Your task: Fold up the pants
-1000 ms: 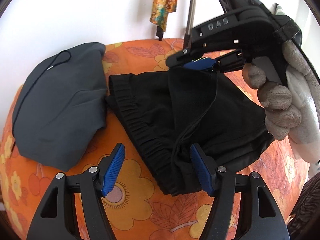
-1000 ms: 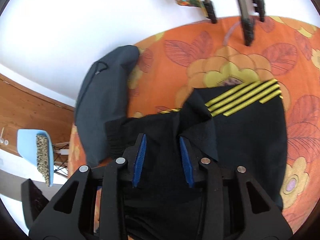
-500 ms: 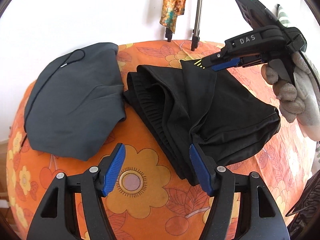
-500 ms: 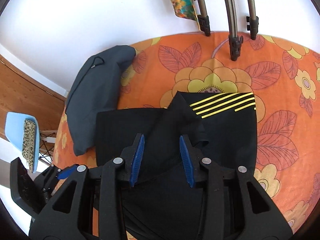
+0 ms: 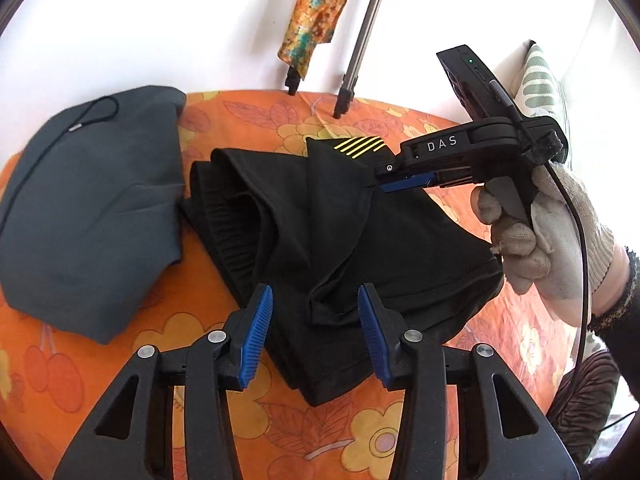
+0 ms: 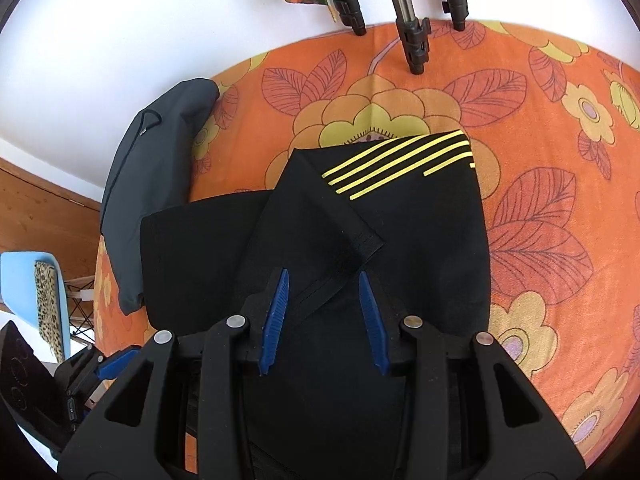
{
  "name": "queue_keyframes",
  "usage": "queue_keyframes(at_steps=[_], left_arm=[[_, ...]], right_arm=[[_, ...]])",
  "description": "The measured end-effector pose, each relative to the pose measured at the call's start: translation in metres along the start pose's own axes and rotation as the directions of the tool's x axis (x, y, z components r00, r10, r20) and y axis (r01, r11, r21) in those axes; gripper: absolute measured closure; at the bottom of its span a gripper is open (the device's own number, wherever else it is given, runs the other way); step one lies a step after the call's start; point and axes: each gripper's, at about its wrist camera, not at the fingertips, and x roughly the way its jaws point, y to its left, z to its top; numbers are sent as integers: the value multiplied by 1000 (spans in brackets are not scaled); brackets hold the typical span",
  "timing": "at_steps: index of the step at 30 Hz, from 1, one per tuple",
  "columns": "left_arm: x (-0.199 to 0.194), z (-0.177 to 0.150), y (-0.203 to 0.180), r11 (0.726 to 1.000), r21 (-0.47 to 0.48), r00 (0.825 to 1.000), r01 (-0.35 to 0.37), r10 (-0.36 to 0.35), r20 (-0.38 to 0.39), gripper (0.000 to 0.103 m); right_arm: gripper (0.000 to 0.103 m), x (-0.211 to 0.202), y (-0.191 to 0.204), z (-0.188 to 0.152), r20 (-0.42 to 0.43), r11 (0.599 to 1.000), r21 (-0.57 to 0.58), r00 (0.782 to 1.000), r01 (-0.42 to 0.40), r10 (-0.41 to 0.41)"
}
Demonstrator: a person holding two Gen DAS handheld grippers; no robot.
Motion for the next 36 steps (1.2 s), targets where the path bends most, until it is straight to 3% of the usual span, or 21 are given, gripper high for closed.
queue_keyframes(at_steps=[1, 3, 5, 9, 12, 19, 23, 27, 31, 36], left_arm=[[4, 1, 0, 1000, 4, 1000, -3, 3, -9, 60], [12, 1, -1, 996, 37, 997, -76, 77, -23, 60], [16, -2, 3, 993, 37, 993, -111, 112, -43, 60], [15, -8, 8, 989, 36, 988, -141, 143, -59, 60], [6, -8, 1, 984, 71, 985, -163, 166, -37, 60], [-17, -8, -22, 986, 127, 993, -109, 104, 47, 60], [2, -10, -28, 977, 175, 993, -122, 122, 9, 60], [19, -10, -14, 986, 123, 992, -108, 115, -46, 68], [18, -8, -9, 990, 108, 995, -85, 89, -41, 82], [23, -9, -11, 990, 124, 996, -68, 75, -52, 91]], right_arm=[[64, 3, -1, 1, -1, 1000, 10, 1000, -5, 5], [64, 12, -1, 4, -6, 1000, 26, 1000, -17, 17], [64, 18, 1, 9, 5, 995, 51, 996, -89, 89], [64, 16, 25, 24, 33, 954, 26, 954, -297, 296], [64, -3, 43, 29, 69, 942, -60, 940, -329, 333], [64, -21, 32, 29, 110, 978, -120, 976, -172, 186], [64, -8, 21, 30, 87, 989, -92, 989, -114, 122], [64, 1, 16, 29, 71, 994, -109, 997, 9, -1], [64, 11, 7, 33, 38, 997, -76, 999, -7, 9], [67, 25, 17, 38, 8, 997, -75, 1000, -29, 29]])
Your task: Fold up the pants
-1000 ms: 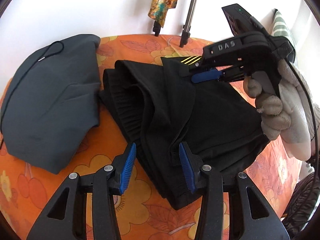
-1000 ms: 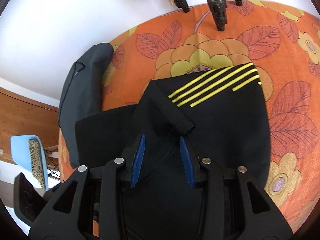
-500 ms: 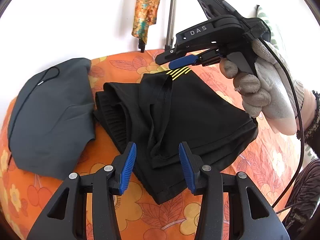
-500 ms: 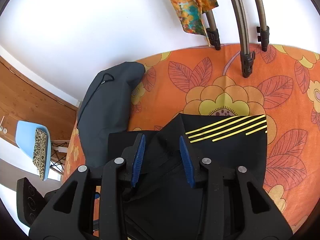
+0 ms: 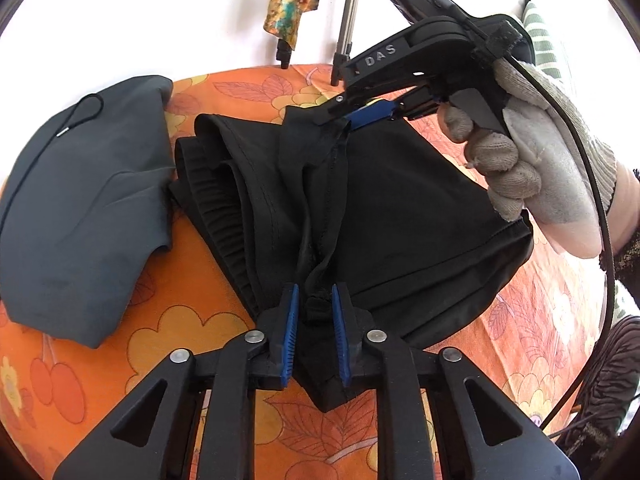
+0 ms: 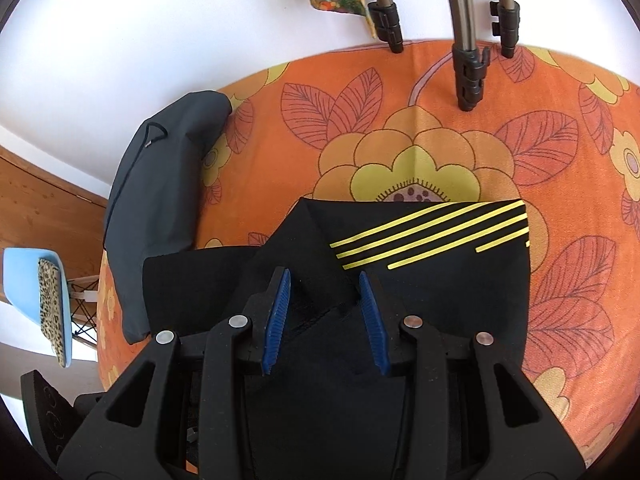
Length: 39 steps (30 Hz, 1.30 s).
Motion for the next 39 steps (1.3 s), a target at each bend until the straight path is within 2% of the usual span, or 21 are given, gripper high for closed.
queue_keyframes(at_steps=[2, 3, 6, 7, 8, 9, 10, 11, 13, 15, 17, 19, 22, 24, 27, 30, 32, 33, 34, 35, 39], left_arm=[[0, -1, -3, 1000, 7, 1000, -1, 1, 0, 92], [-1, -2, -4, 1000, 5, 1000, 4, -4, 2, 92], [-8, -3, -5, 1000, -6, 1000, 6, -6, 17, 91], [-9, -2, -5, 1000, -14, 1000, -1, 1, 20, 87], [-10, -2, -5, 1000, -19, 1000, -2, 2, 19, 83], [-12, -3, -7, 1000, -17, 1000, -1, 2, 22, 69], [-13, -3, -8, 1000, -10, 1000, -5, 6, 27, 48], [-14, -4, -10, 1000, 0, 999, -17, 17, 35, 39], [-12, -5, -13, 999, 17, 999, -30, 29, 31, 39], [-9, -7, -12, 1000, 5, 999, -29, 29, 24, 41], [-4, -5, -10, 998, -2, 998, -57, 57, 21, 56], [-7, -3, -11, 996, 6, 995, -90, 89, 37, 60], [-21, -2, -25, 984, 71, 982, -165, 157, 101, 60], [-25, -2, -33, 982, 92, 981, -163, 151, 117, 60], [-15, -1, -38, 986, 108, 990, -128, 120, 80, 60], [5, 1, -26, 995, 45, 996, -89, 88, 14, 60], [5, 2, -18, 999, 3, 998, -54, 54, 21, 62], [5, 4, -17, 999, -12, 998, -49, 49, 25, 71], [6, 4, -15, 999, -33, 999, -40, 41, 26, 86], [7, 3, -13, 998, -51, 999, -25, 26, 20, 93], [3, 0, -15, 999, -47, 999, -25, 27, 36, 96]], right_arm=[[92, 5, 13, 2, -10, 999, -31, 1000, -12, 12], [97, 5, 21, 2, -13, 999, -43, 1000, -22, 22], [99, 1, 42, 11, 26, 996, -75, 999, -45, 47], [99, 0, 49, 15, 36, 995, -87, 998, -47, 51], [99, -1, 55, 19, 41, 995, -94, 998, -43, 47], [99, -1, 60, 21, 41, 994, -100, 998, -49, 53], [99, -3, 63, 22, 40, 993, -108, 997, -55, 60], [99, -4, 66, 23, 43, 992, -117, 998, -49, 55], [99, -5, 69, 22, 46, 991, -128, 998, -31, 37], [99, -6, 66, 22, 40, 992, -124, 998, -34, 39], [99, -6, 63, 23, 39, 993, -106, 998, -46, 50], [99, -8, 59, 23, 38, 994, -90, 997, -62, 65], [99, -9, 61, 21, 36, 992, -110, 998, -55, 59], [99, -10, 61, 20, 36, 992, -107, 997, -60, 64], [99, -10, 61, 21, 37, 993, -100, 997, -67, 71], [99, -11, 64, 21, 39, 992, -107, 997, -69, 74], [99, -12, 65, 21, 38, 991, -111, 996, -70, 75], [99, -12, 66, 20, 37, 991, -113, 996, -73, 77], [99, -12, 67, 20, 37, 991, -116, 996, -71, 76], [99, -13, 68, 20, 37, 990, -119, 996, -70, 75], [99, -15, 72, 20, 44, 989, -130, 996, -68, 74]])
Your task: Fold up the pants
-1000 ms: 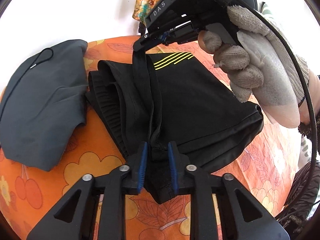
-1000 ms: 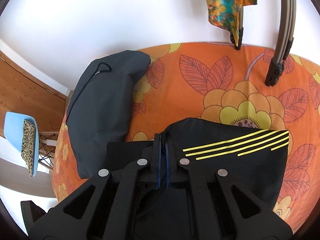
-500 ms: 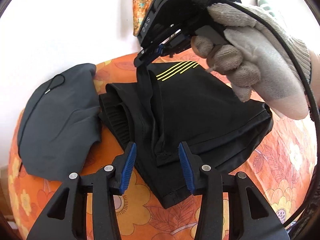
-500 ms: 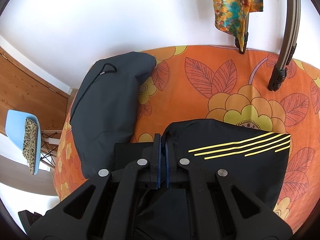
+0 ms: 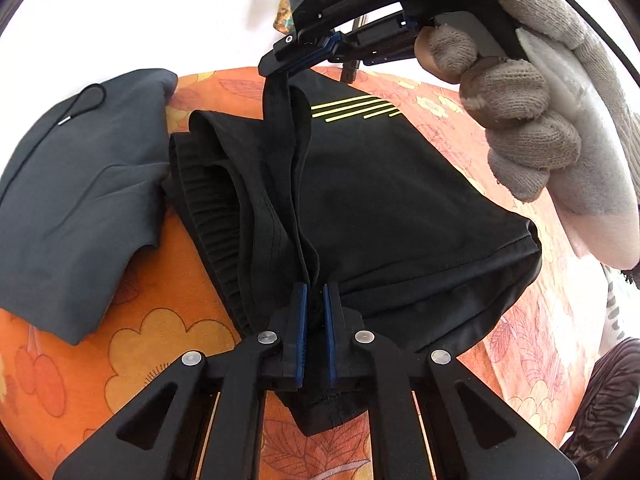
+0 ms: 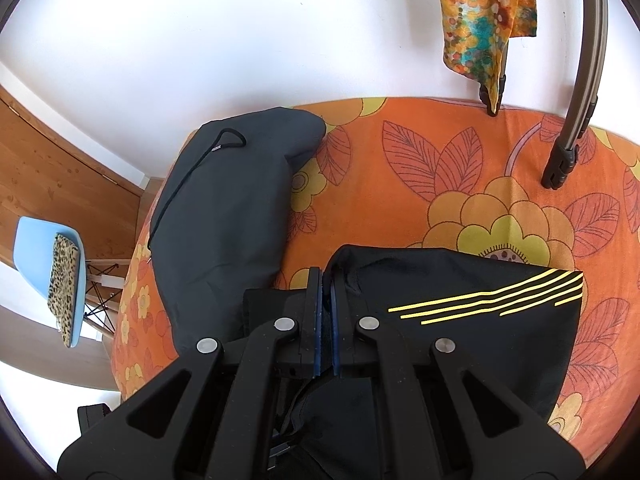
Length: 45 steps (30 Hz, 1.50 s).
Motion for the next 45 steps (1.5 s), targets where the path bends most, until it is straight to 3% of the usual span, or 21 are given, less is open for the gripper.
queue_keyframes(at_steps=[10, 14, 17, 18, 19, 21, 23, 27, 31, 34, 37, 39, 42, 45], left_arm=[[-25, -22, -2, 1000, 14, 999, 5, -5, 35, 97], [-30, -30, 1, 999, 14, 999, 31, -32, 21, 97], [-32, -36, 2, 999, 25, 1000, 24, -25, 7, 97], [-34, -39, 2, 999, 33, 1000, 19, -20, 3, 97], [-36, -41, 1, 999, 41, 1000, 18, -17, -4, 96], [-38, -44, 2, 999, 43, 1000, 5, -4, -14, 95], [-43, -46, 4, 999, 51, 1000, -17, 18, -17, 91], [-65, -49, 11, 999, 33, 999, -29, 28, 29, 88], [-72, -34, 16, 1000, 14, 996, -26, 24, 89, 88], [-53, -15, 16, 1000, -7, 997, -6, 6, 77, 88], [-31, 9, 7, 998, 36, 996, -43, 40, 85, 88], [-18, 19, 0, 997, 65, 996, -42, 37, 78, 88], [4, 30, -6, 979, 135, 986, -154, 143, 84, 88], [23, 34, 11, 979, 98, 984, -176, 174, 36, 88]], right_arm=[[99, 11, 26, -8, -38, 998, -41, 999, -38, 37], [99, 31, 43, -22, -122, 994, -75, 990, -80, 70], [93, 36, 53, -25, -135, 991, -92, 987, -99, 86], [89, 32, 54, -24, -125, 987, -87, 985, -135, 123], [76, 26, 55, -22, -104, 984, -86, 984, -155, 146], [62, 9, 56, -18, -41, 984, -92, 988, -155, 152], [60, -11, 52, -14, 9, 983, -96, 988, -154, 156], [60, -52, 28, -19, 83, 987, -90, 987, -131, 139], [60, -94, -9, -51, 142, 995, -75, 987, -63, 73], [60, -111, -32, -88, 153, 999, -52, 988, 0, 8], [60, -118, -46, -126, 148, 995, -40, 985, 93, -86], [60, -119, -57, -149, 143, 994, -16, 984, 105, -102], [61, -124, -69, -179, 146, 993, 22, 982, 119, -121], [61, -123, -75, -201, 134, 984, 13, 975, 178, -178]])
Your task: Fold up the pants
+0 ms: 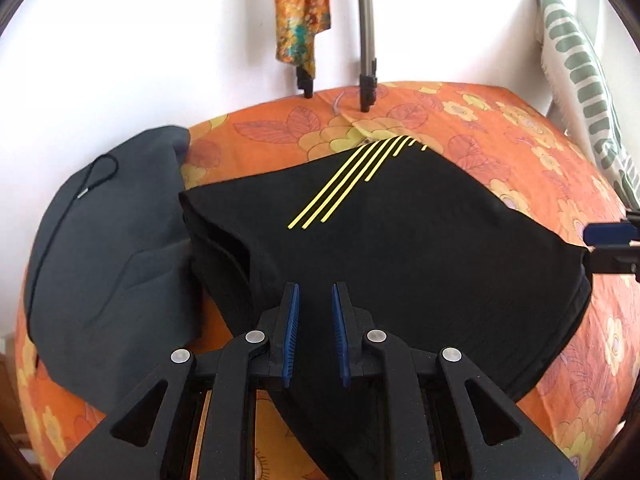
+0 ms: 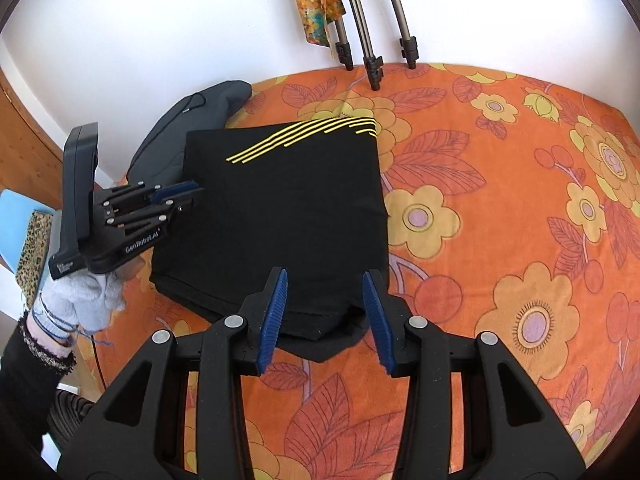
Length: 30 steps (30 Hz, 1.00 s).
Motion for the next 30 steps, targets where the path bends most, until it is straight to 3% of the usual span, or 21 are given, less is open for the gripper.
queue_keyframes(at_steps=[2, 4, 6, 9, 14, 17, 20, 21, 22, 24, 30], left_arm=[[9, -1, 12, 999, -47, 1000, 22, -23, -20, 88], [6, -2, 14, 999, -37, 1000, 9, -9, -10, 88], [3, -5, 13, 1000, -27, 1000, 3, -3, -7, 88], [-1, -10, 15, 1000, -21, 1000, 6, -6, -5, 88], [-12, -8, 26, 998, -68, 1000, 14, -14, 3, 88], [-24, -7, 42, 993, -120, 1000, 17, -14, 24, 85], [-34, -8, 57, 975, -206, 997, 78, -70, 45, 74], [-35, -9, 60, 968, -228, 994, 104, -96, 45, 66], [-35, -9, 60, 963, -242, 992, 122, -115, 42, 52], [-33, -10, 58, 955, -259, 990, 143, -137, 42, 34], [-23, -9, 55, 947, -290, 989, 139, -146, 0, 33]], right_arm=[[62, 7, 2, -9, -27, 999, -40, 1000, 14, -15], [78, 19, 6, -17, -61, 996, -87, 997, 31, -37], [86, 30, 6, -28, -116, 994, -109, 993, 25, -38], [86, 29, 7, -38, -123, 986, -163, 990, 43, -64], [86, 19, -8, -31, -122, 995, -96, 992, -37, 25], [78, 0, -12, -17, -50, 996, -68, 997, -63, 60], [57, -11, -17, 2, 20, 998, -31, 998, -54, 55], [52, -11, -20, 8, 44, 998, -14, 997, -56, 57], [51, -9, -23, 14, 65, 998, 4, 996, -57, 56], [51, -1, -28, 26, 89, 999, 32, 995, -43, 40], [43, 27, -32, 46, 80, 998, 56, 996, -39, 35]])
